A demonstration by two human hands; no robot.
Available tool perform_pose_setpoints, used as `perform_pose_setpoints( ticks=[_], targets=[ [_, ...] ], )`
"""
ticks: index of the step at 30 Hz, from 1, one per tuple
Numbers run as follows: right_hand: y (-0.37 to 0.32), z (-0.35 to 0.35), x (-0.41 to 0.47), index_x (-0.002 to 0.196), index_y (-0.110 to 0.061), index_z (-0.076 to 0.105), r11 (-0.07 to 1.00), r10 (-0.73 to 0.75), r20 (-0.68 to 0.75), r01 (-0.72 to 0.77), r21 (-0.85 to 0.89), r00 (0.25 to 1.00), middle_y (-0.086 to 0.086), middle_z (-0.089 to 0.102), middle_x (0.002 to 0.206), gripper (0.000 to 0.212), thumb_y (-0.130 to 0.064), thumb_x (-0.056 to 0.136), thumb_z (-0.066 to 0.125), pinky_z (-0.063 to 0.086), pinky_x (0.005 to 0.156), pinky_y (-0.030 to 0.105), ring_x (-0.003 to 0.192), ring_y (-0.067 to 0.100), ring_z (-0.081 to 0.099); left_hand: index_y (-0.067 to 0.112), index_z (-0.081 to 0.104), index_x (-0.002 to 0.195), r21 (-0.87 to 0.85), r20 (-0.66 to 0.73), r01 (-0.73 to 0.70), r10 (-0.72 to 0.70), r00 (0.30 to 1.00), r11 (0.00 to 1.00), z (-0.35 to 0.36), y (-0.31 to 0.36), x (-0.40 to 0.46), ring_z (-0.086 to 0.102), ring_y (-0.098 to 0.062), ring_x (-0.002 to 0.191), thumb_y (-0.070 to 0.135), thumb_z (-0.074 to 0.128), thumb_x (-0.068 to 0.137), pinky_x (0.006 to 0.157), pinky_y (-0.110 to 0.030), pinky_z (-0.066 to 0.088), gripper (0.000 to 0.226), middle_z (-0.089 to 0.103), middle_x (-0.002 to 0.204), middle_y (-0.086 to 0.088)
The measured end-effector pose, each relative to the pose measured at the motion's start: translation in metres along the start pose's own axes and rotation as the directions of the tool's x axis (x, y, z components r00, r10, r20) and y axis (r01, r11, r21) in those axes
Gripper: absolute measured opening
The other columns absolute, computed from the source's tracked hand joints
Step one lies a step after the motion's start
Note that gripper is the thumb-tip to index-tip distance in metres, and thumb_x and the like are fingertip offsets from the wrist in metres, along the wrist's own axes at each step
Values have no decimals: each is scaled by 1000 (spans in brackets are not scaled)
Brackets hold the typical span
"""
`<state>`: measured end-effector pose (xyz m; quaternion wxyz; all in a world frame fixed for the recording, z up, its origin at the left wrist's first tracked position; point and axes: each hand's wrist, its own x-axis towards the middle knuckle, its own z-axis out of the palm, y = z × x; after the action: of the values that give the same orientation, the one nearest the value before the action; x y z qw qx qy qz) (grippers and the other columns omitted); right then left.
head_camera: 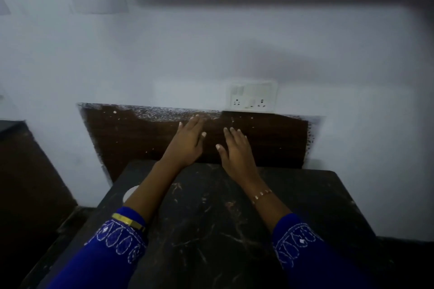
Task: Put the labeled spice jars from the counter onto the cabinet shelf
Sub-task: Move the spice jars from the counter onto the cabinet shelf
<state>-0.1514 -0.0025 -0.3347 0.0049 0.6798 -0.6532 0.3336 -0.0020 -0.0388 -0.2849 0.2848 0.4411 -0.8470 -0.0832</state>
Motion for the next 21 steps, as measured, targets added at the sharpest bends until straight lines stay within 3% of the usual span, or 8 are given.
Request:
perform_pose_setpoints(
  ticks=[9,14,17,21],
  targets=[
    [-69,109,-32,147,-19,22,996,62,283,-76,38,957,7,23,155,59,-43,96,39,14,117,39,145,23,13,12,31,141,-160,78,296,-287,955,942,13,-129,-78,14,-26,144,19,37,97,117,-47,6,45,25,153,-14],
    [-103,158,-48,148,-22,19,987,111,467,-154,55,877,5,18,157,64,-43,93,45,18,116,41,146,22,11,14,27,143,-118,74,433,-427,901,894,35,-187,-115,9,-29,145,24,45,94,116,-48,4,53,22,154,-13],
    [-112,181,-67,148,-23,17,984,103,552,-165,64,828,6,17,157,65,-43,93,46,20,115,41,145,24,13,11,27,143,-140,87,528,-521,849,838,44,-214,-126,11,-31,144,31,52,91,116,-50,11,61,23,153,-16],
    [-115,198,-82,149,-24,12,976,127,620,-210,63,774,8,15,157,72,-38,91,52,22,114,41,144,26,15,8,24,143,-258,226,535,-488,843,805,58,-227,-137,24,-29,140,41,66,79,111,-43,26,84,27,151,-14]
  ],
)
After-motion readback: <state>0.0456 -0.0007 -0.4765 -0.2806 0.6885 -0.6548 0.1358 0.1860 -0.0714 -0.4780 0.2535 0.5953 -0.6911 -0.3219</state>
